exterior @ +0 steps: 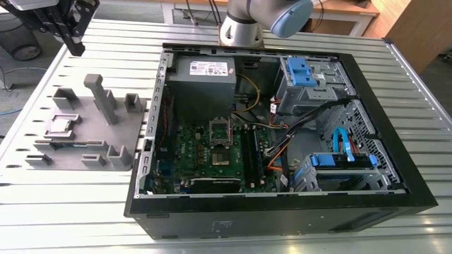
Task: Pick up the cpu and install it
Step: 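Reach for the cpu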
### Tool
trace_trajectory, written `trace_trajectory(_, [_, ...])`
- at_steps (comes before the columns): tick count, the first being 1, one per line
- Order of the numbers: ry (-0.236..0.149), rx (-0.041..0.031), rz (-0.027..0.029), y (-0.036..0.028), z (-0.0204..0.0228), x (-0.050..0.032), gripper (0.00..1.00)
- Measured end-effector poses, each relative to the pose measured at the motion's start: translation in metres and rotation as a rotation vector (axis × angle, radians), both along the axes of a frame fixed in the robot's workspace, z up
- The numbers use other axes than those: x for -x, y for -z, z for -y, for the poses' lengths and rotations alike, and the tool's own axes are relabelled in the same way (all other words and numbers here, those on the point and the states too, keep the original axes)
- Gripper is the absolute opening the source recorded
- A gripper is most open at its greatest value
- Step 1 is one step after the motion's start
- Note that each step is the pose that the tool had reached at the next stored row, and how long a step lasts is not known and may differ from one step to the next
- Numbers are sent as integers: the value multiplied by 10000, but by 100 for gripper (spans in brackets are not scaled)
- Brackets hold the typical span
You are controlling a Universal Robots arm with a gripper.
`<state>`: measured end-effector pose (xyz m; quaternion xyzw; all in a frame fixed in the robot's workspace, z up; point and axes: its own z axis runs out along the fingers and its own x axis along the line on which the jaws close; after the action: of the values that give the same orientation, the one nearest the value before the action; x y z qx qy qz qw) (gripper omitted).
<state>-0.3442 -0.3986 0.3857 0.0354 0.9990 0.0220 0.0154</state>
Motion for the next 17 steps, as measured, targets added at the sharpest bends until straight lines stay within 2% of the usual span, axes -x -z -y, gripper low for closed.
trace_trajectory(17, [0,0,-1,9,0,265,11])
